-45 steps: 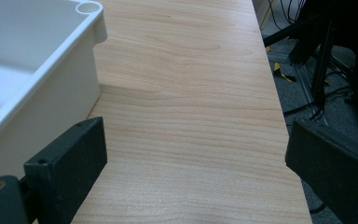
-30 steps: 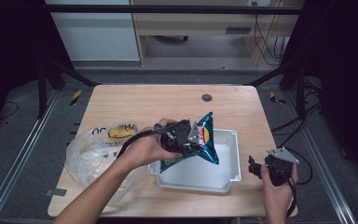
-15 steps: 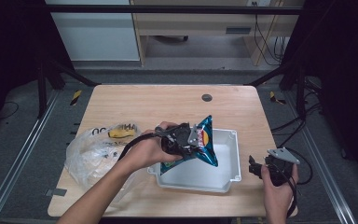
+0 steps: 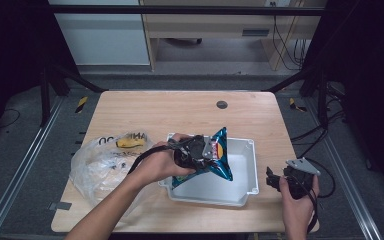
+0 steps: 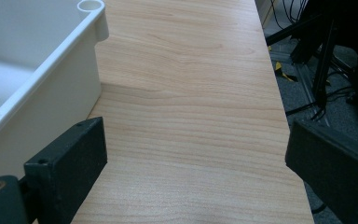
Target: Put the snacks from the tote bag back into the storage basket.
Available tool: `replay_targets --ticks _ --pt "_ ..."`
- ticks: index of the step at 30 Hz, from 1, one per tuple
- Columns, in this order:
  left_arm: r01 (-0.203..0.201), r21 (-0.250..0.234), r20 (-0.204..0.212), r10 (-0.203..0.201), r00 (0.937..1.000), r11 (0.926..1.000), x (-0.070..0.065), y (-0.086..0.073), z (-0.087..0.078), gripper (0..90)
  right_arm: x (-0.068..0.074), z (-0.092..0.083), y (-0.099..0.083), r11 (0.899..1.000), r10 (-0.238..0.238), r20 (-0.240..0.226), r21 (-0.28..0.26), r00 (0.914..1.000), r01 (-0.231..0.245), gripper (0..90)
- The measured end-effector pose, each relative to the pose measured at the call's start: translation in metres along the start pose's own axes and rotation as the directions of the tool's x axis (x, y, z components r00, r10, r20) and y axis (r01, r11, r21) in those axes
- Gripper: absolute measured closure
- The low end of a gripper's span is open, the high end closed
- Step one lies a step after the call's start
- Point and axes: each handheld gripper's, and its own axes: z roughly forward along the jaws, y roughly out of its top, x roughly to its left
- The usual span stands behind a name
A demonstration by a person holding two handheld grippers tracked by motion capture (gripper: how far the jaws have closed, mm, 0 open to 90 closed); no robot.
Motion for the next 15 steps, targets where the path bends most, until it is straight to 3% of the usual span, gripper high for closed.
replay_targets --ticks 15 --pt "0.003 0.017 0.014 -0.003 0.9999 0.9998 -0.005 -0.004 0.013 47.1 0.000 -0.001 0.000 1.000 0.000 0.002 -0.002 1.0000 0.000 5.9"
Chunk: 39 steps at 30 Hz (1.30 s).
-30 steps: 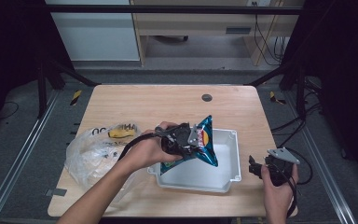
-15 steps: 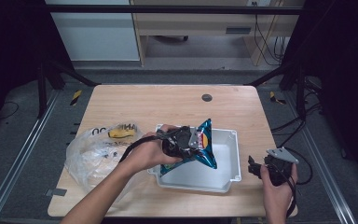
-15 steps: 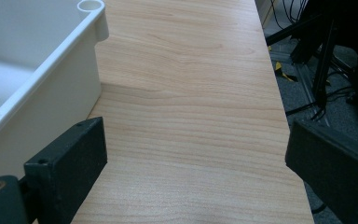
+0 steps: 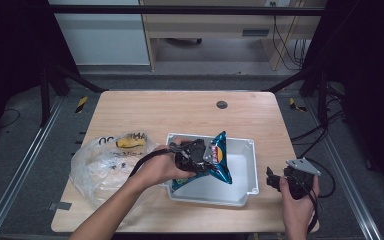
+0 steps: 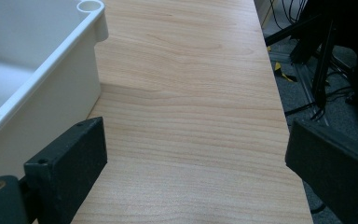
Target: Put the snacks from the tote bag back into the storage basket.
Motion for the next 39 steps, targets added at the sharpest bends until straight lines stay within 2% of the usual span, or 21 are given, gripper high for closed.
replay_targets --ticks 12,22,29,39 --pt "0.004 0.019 -0.006 -0.004 1.0000 0.9998 0.002 -0.001 0.004 47.0 -0.001 0.000 0.000 1.000 0.006 0.001 0.003 1.0000 -0.006 5.9" --pt "0.021 0.006 0.020 -0.022 0.9996 0.9998 0.001 -0.001 0.012 46.8 -0.001 0.000 0.000 1.000 0.003 0.002 0.001 1.0000 -0.003 5.8" --pt "0.034 0.022 0.037 -0.035 0.9987 0.9992 -0.001 -0.002 0.022 46.7 -0.001 0.000 0.000 1.000 0.007 0.001 0.000 1.0000 -0.007 5.8" --pt "0.051 0.032 0.042 -0.052 0.9977 0.9982 -0.001 -0.003 0.024 46.5 -0.001 0.000 0.000 1.000 0.008 0.000 0.002 1.0000 -0.008 5.8"
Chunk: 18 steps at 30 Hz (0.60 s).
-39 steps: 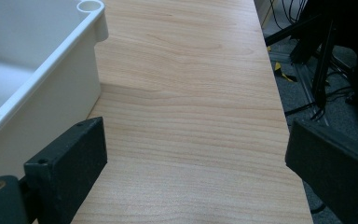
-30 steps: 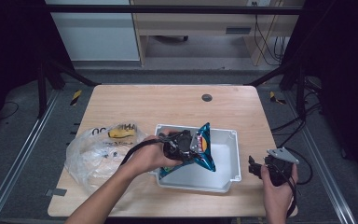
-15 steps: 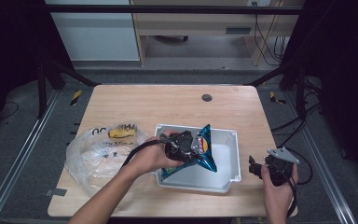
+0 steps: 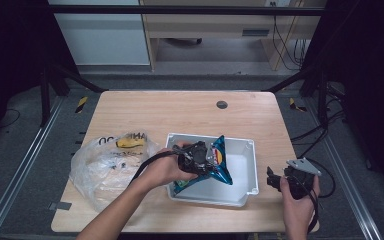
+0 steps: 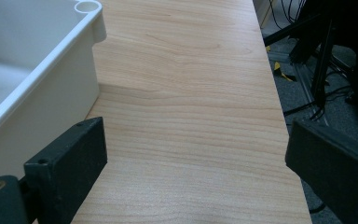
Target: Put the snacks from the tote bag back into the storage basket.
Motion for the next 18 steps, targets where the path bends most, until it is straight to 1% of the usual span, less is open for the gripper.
replay_targets --ticks 2,4,6,8,11,18 --pt "0.007 -0.003 -0.001 -0.007 1.0000 1.0000 0.0002 0.0000 0.0007 46.4 0.0000 0.0002 -0.0002 1.000 -0.003 0.002 0.001 1.0000 0.003 5.8" --pt "0.023 -0.003 -0.006 -0.023 0.9997 0.9997 0.0013 0.0005 0.0009 46.4 -0.0002 0.0002 -0.0001 1.000 -0.004 0.002 -0.002 1.0000 0.004 5.8" --pt "0.030 0.000 -0.009 -0.030 0.9995 0.9996 0.0014 0.0012 0.0016 46.4 -0.0001 0.0001 0.0000 1.000 0.000 -0.001 -0.001 1.0000 0.000 5.9" --pt "0.034 0.002 -0.009 -0.034 0.9994 0.9994 0.0017 0.0019 0.0020 46.3 -0.0005 0.0005 -0.0002 1.000 -0.005 0.001 -0.002 1.0000 0.005 5.8" --pt "0.036 0.003 -0.009 -0.036 0.9993 0.9993 0.0020 0.0032 0.0028 46.2 -0.0002 0.0005 -0.0001 1.000 -0.003 0.001 -0.001 1.0000 0.003 5.8" --pt "0.028 0.011 -0.009 -0.027 0.9996 0.9996 0.0013 0.0047 0.0039 45.7 -0.0005 0.0005 -0.0002 1.000 -0.005 0.001 -0.001 1.0000 0.005 5.8"
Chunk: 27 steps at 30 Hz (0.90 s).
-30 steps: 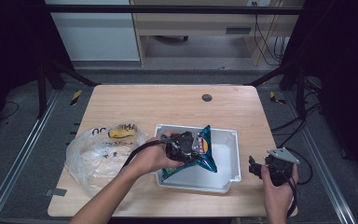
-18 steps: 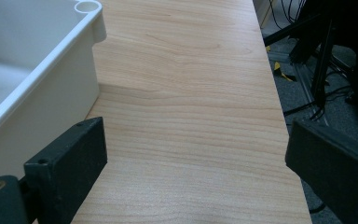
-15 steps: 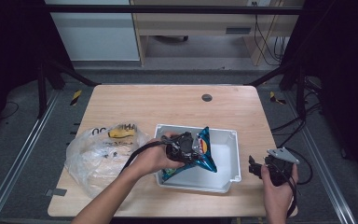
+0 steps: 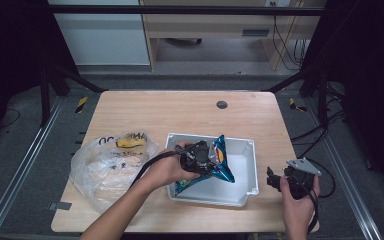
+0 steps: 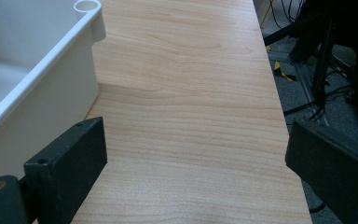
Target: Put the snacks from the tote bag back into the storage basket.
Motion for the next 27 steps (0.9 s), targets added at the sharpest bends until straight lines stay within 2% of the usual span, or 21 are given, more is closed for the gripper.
replay_targets --ticks 22,27 --pt "0.004 -0.007 -0.002 -0.004 1.0000 1.0000 -0.0018 -0.0017 -0.0007 43.1 0.0017 0.0005 0.0001 1.000 0.001 -0.006 0.006 1.0000 -0.001 5.8" --pt "0.006 -0.017 -0.008 -0.006 1.0000 0.9998 -0.0021 -0.0018 -0.0031 39.6 0.0017 0.0006 0.0000 1.000 0.002 -0.006 0.007 1.0000 -0.002 5.8"
